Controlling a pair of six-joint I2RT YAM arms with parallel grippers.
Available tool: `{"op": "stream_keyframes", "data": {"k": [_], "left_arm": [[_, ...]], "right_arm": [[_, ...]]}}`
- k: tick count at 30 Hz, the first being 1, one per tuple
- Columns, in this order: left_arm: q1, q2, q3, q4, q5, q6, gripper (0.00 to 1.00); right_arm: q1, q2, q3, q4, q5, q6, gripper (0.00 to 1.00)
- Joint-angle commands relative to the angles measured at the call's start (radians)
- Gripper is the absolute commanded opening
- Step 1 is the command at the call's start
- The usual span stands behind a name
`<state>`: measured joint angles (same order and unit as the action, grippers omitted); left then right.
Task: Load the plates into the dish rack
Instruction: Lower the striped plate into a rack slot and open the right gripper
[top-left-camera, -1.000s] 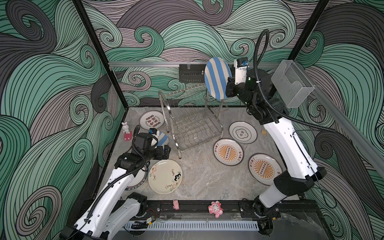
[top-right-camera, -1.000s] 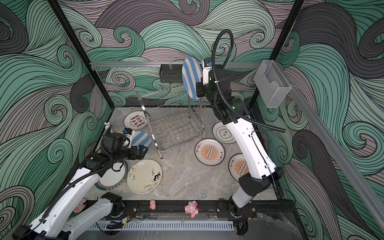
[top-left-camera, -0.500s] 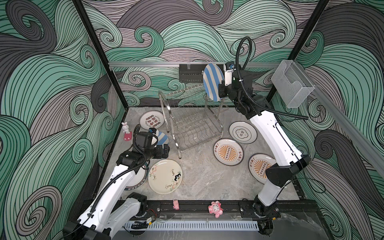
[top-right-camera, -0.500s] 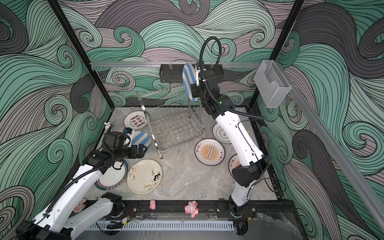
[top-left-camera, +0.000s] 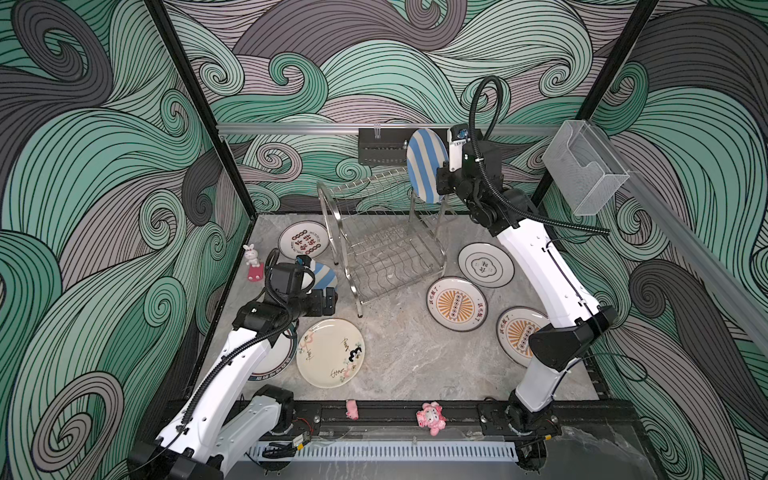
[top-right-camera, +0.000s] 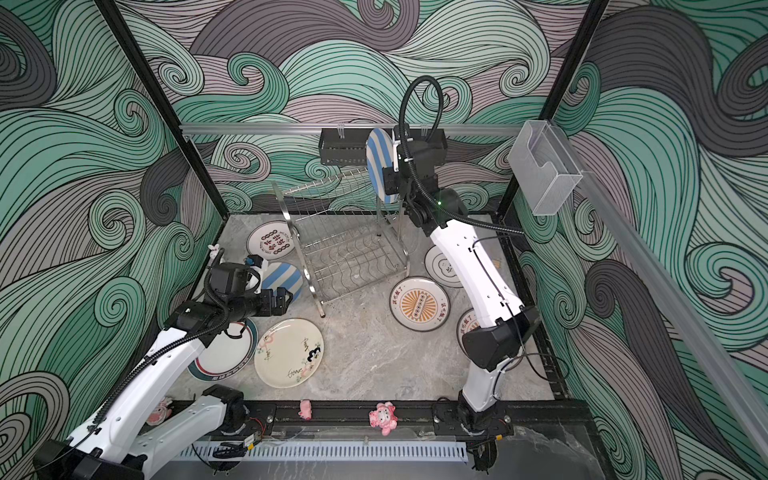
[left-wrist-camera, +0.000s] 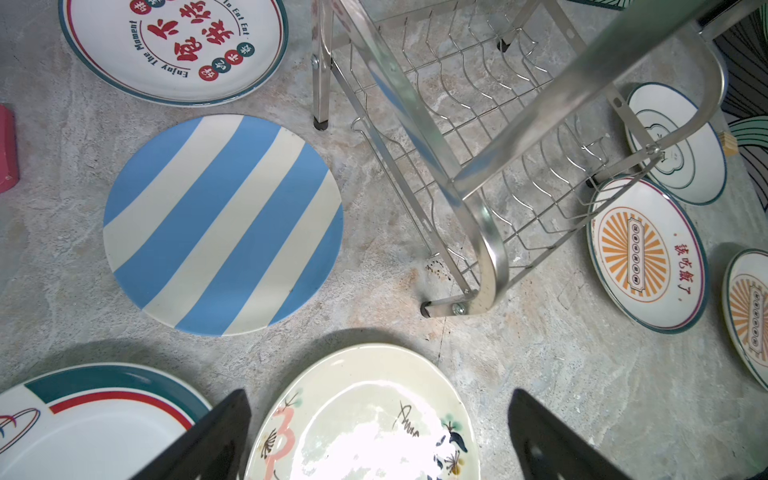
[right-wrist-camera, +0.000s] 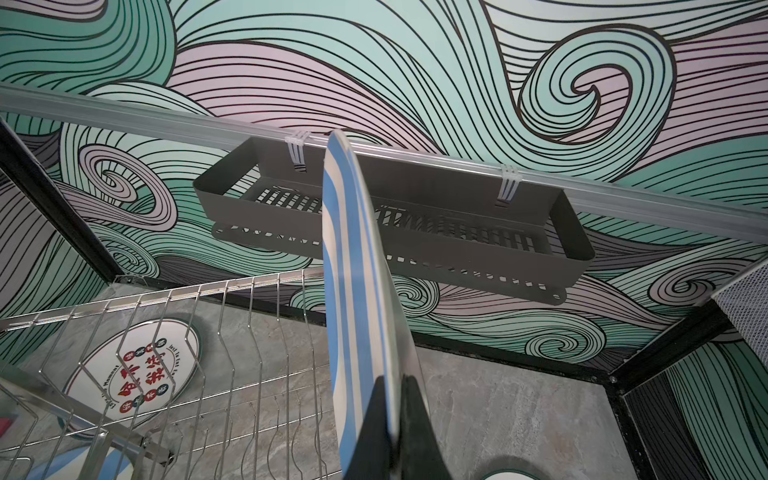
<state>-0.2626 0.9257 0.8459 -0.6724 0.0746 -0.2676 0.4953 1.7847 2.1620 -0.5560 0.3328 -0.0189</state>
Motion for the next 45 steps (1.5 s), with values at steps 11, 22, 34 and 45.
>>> {"op": "stream_keyframes", "data": {"k": [11, 22, 34, 45], "left_arm": [[0.012, 0.001, -0.001, -0.003, -0.015, -0.01, 0.99], [0.013, 0.003, -0.002, -0.003, -0.016, -0.009, 0.99], [0.014, -0.004, -0.002, -0.004, -0.015, -0.01, 0.99], [0.014, -0.023, -0.005, -0.005, -0.015, -0.012, 0.99]], "right_arm": [[-0.004, 0.022, -0.022, 0.083, -0.033, 0.041, 0.0], [-0.004, 0.029, -0.062, 0.086, -0.004, 0.03, 0.0], [-0.004, -0.004, -0.113, 0.079, -0.018, -0.005, 0.24], [-0.004, -0.051, -0.125, 0.061, -0.02, -0.027, 0.45]]}}
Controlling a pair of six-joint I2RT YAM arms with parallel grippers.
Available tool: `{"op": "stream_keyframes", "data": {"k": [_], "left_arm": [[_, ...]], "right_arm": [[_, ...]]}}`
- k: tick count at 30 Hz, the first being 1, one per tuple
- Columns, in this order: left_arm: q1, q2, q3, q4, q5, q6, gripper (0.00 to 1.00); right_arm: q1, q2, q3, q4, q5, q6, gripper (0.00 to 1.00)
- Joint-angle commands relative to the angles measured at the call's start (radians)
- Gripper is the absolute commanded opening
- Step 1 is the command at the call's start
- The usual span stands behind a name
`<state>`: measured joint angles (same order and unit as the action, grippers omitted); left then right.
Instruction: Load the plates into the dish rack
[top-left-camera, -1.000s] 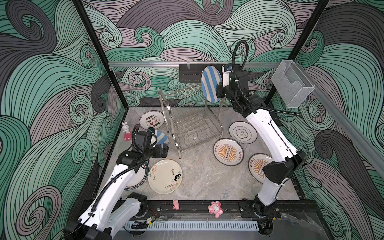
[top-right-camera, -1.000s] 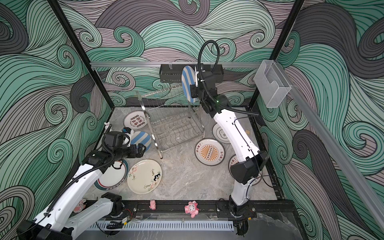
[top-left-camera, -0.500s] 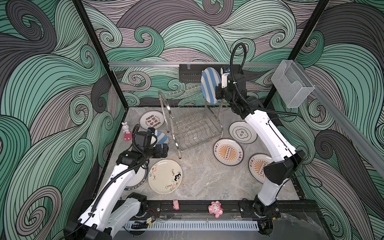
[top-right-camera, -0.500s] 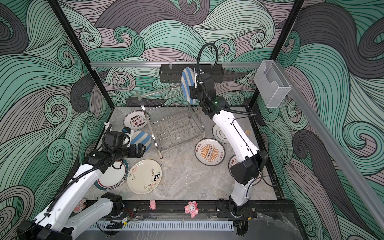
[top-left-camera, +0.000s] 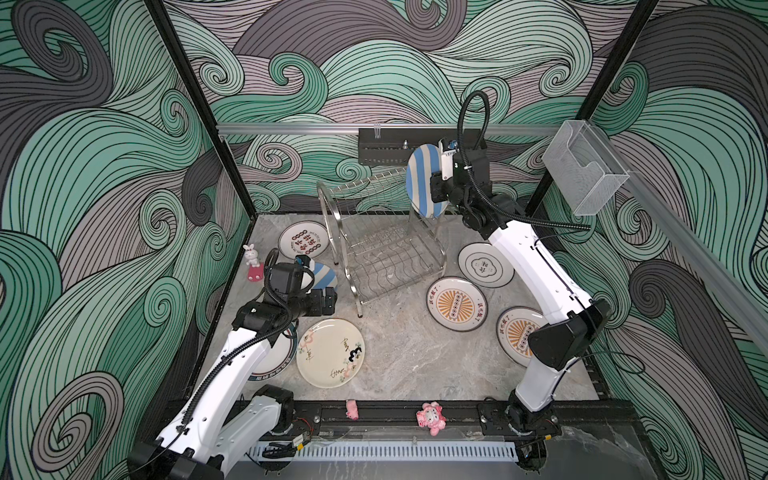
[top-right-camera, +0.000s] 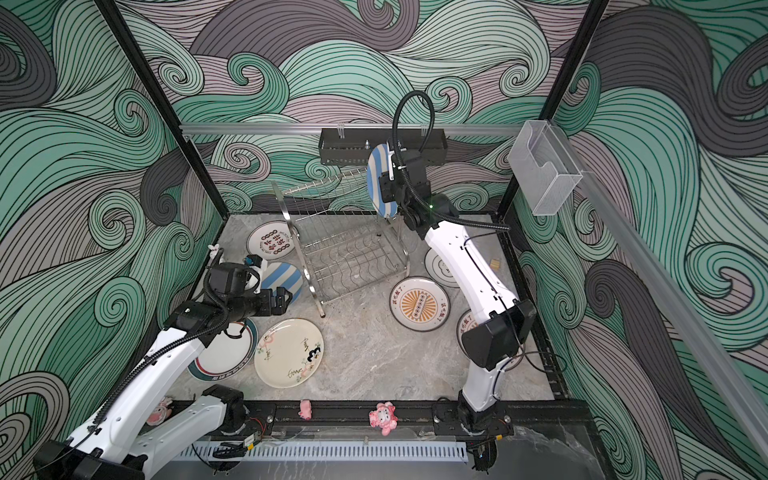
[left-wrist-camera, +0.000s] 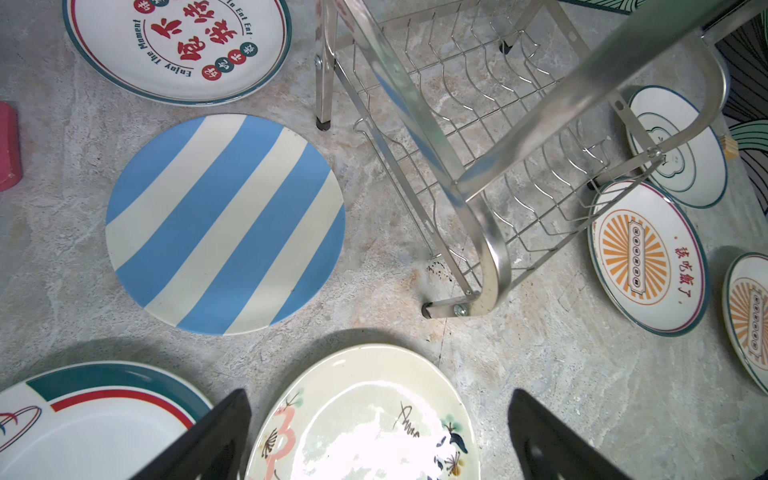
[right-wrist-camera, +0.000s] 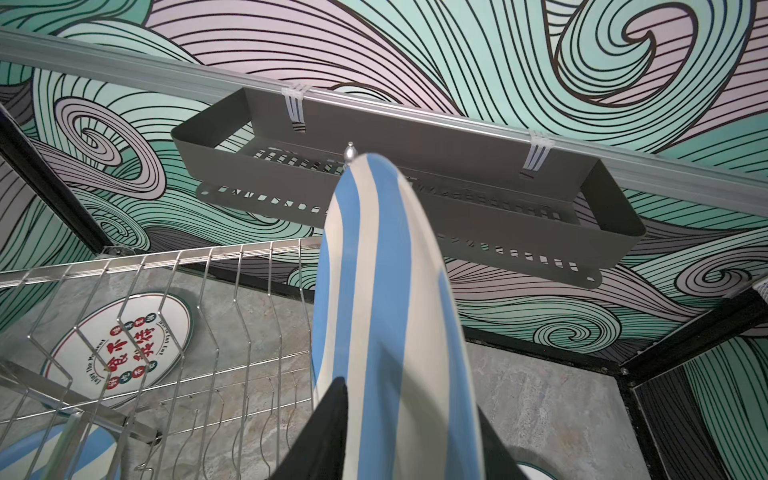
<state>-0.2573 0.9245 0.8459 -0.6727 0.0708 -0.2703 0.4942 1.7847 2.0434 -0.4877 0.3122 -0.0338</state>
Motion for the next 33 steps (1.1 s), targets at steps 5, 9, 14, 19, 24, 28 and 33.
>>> {"op": "stream_keyframes", "data": {"k": [5, 9, 14, 19, 24, 28, 33], "left_arm": [[0.008, -0.032, -0.006, -0.003, -0.011, -0.009, 0.99], [0.01, -0.05, -0.007, -0.005, -0.009, -0.013, 0.99], [0.009, -0.081, -0.015, 0.001, 0.001, -0.013, 0.99], [0.009, -0.073, -0.013, 0.011, 0.07, -0.009, 0.98], [0.008, -0.1, -0.015, 0.024, 0.092, -0.007, 0.99], [0.01, -0.093, -0.019, 0.033, 0.155, -0.008, 0.99], [0.009, -0.088, -0.012, 0.039, 0.222, 0.016, 0.99]], "right_arm": [[-0.003, -0.094, -0.026, -0.018, -0.003, -0.014, 0.59], [-0.003, -0.136, -0.041, -0.032, -0.006, -0.014, 0.66], [-0.003, -0.226, -0.085, -0.057, -0.017, -0.014, 0.71], [-0.003, -0.358, -0.177, -0.112, -0.078, -0.014, 0.74], [-0.003, -0.509, -0.303, -0.237, -0.133, 0.012, 0.79], [-0.003, -0.69, -0.541, -0.252, -0.234, 0.091, 0.84], [-0.002, -0.882, -0.858, -0.253, -0.31, 0.209, 0.89]]}}
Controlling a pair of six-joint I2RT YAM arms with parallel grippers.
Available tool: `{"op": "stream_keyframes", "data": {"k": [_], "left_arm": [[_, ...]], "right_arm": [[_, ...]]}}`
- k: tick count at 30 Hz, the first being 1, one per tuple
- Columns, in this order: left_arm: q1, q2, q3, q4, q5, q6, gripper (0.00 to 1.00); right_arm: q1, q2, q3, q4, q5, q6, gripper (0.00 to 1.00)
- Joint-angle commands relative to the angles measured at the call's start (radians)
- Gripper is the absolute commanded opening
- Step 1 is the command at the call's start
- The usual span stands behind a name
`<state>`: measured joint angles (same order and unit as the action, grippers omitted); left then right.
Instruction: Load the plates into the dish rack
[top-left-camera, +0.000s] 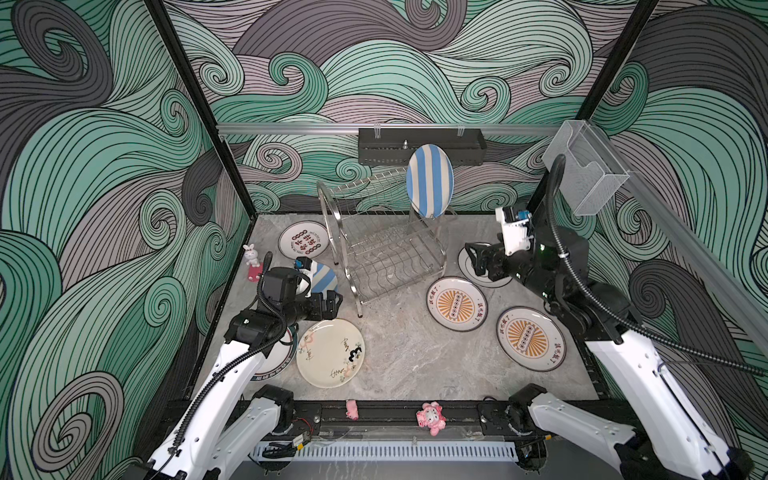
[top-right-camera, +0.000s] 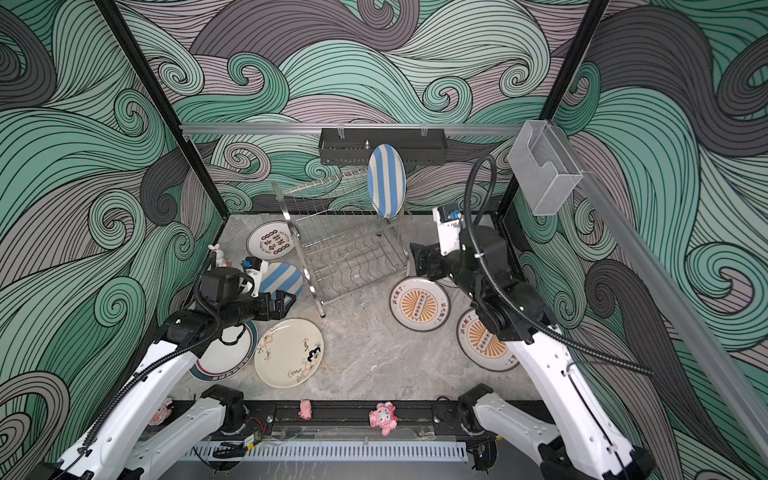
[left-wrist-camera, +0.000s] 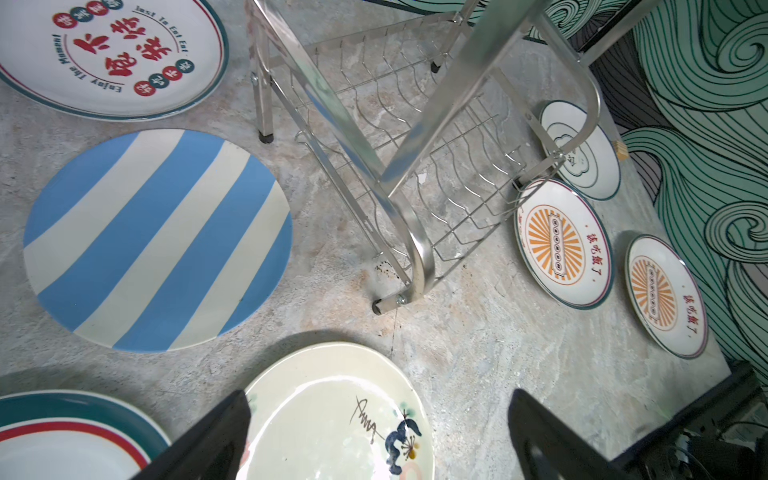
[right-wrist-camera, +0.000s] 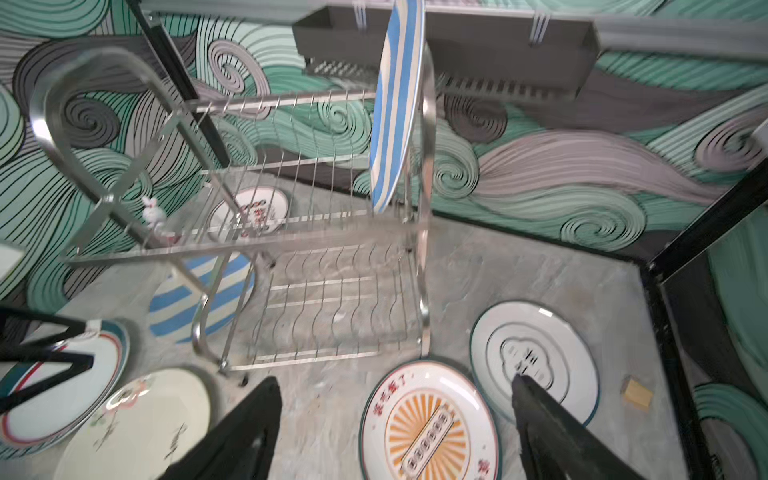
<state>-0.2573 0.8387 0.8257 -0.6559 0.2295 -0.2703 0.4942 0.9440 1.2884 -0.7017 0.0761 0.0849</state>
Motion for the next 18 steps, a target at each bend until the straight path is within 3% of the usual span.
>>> {"op": "stream_keyframes", "data": {"k": [1, 8, 12, 18], "left_arm": [[0.01, -0.006, 0.005, 0.028, 0.066, 0.014, 0.99], [0.01, 0.001, -0.012, 0.052, 0.147, -0.007, 0.99], [0.01, 0.013, -0.016, 0.064, 0.157, -0.014, 0.99], [0.009, 0.051, -0.011, 0.058, 0.183, -0.014, 0.99]], "right_arm": [[-0.001, -0.067, -0.151, -0.052, -0.079, 0.114, 0.9], [0.009, -0.1, -0.425, -0.065, -0.196, 0.251, 0.95], [0.016, -0.084, -0.526, -0.021, -0.261, 0.267, 0.95], [0.061, -0.023, -0.617, 0.084, -0.254, 0.256, 0.9]]}}
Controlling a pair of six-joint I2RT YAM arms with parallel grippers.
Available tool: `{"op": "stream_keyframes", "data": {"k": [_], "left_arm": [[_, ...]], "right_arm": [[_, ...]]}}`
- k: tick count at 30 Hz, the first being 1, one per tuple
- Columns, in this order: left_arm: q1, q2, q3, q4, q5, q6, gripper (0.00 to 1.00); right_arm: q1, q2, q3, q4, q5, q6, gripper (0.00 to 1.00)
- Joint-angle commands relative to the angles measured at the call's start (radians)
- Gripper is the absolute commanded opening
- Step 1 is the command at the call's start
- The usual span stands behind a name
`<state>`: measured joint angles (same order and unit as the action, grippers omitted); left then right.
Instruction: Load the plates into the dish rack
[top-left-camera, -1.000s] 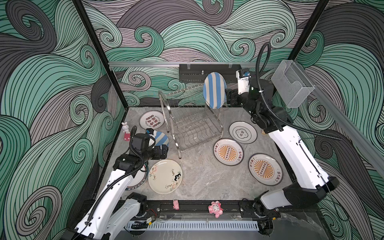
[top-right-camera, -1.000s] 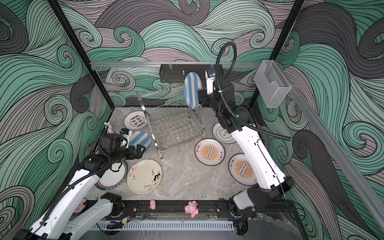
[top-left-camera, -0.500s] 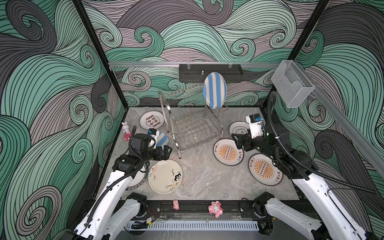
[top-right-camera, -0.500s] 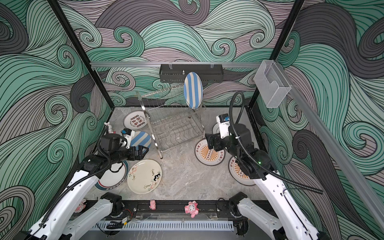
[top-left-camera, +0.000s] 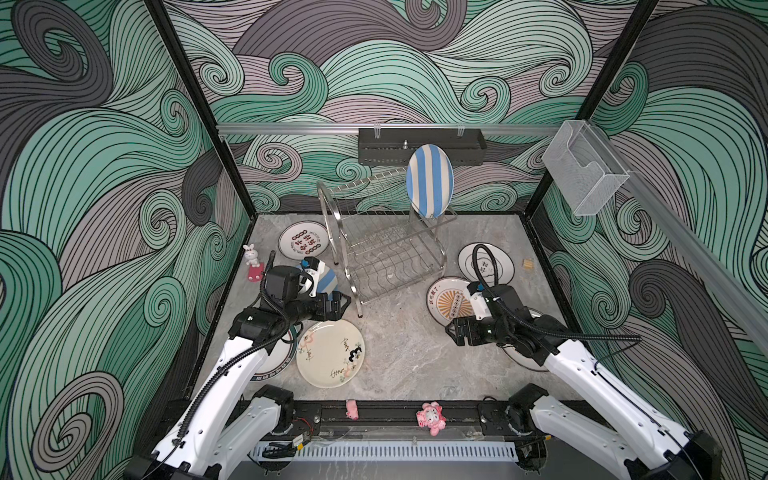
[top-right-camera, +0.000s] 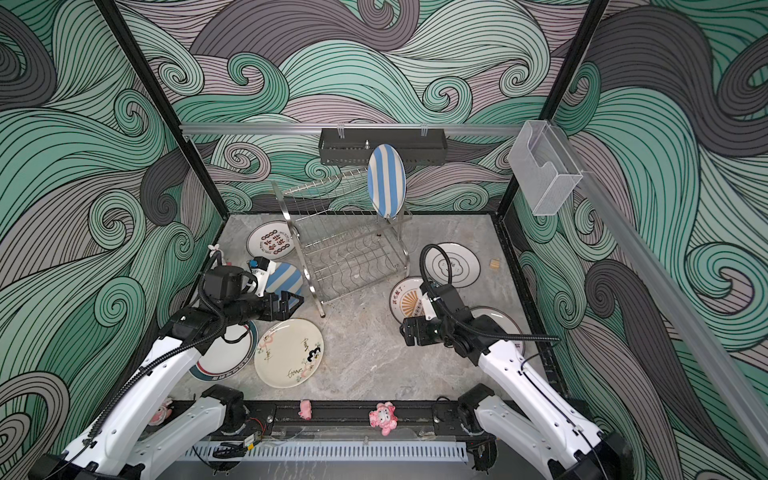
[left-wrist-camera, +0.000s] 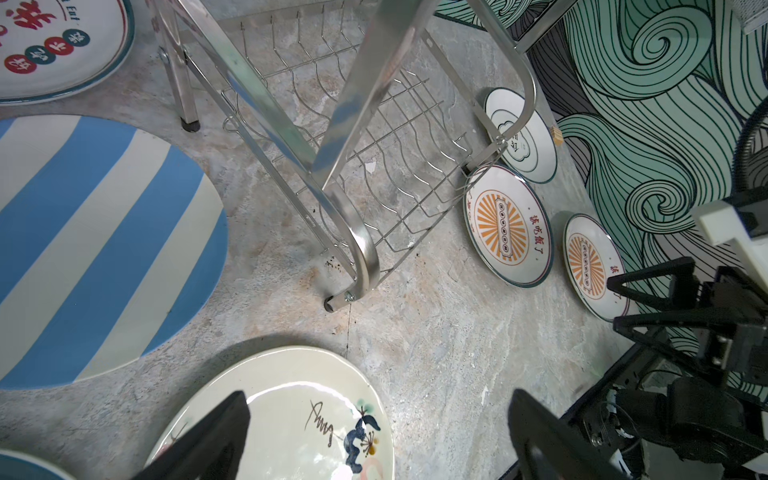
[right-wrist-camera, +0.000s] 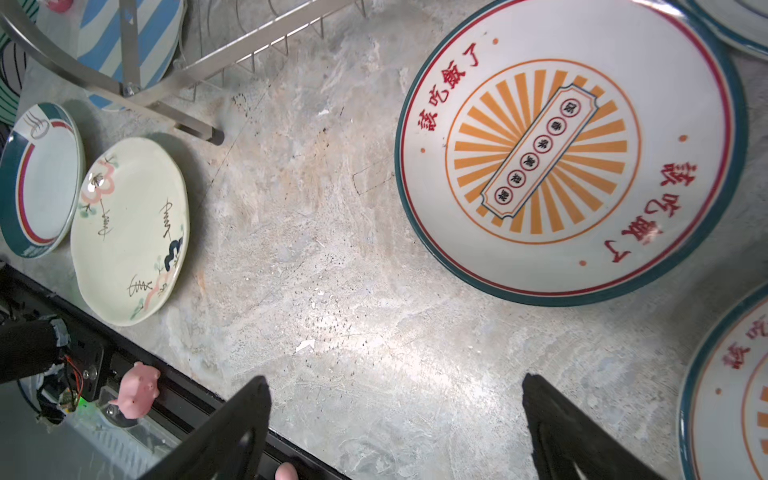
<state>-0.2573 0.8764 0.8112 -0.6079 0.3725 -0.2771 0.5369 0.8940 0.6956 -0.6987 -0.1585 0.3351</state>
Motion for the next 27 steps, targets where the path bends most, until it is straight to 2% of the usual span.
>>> {"op": "stream_keyframes", "data": {"k": [1, 11, 18, 27], "left_arm": [[0.01, 0.019, 0.002, 0.011, 0.047, -0.007, 0.99], [0.01, 0.02, 0.004, -0.011, 0.019, 0.002, 0.99], [0.01, 0.003, 0.006, -0.023, -0.028, 0.008, 0.99], [0.01, 0.025, 0.011, -0.023, -0.014, 0.01, 0.98]], "right_arm": [[0.023, 0.054, -0.031, 0.098, -0.017, -0.003, 0.9], [0.049, 0.304, 0.006, 0.219, 0.021, -0.104, 0.93], [0.049, 0.408, 0.022, 0.359, 0.04, -0.054, 0.98], [0.047, 0.555, 0.056, 0.447, 0.041, 0.008, 1.0]]}}
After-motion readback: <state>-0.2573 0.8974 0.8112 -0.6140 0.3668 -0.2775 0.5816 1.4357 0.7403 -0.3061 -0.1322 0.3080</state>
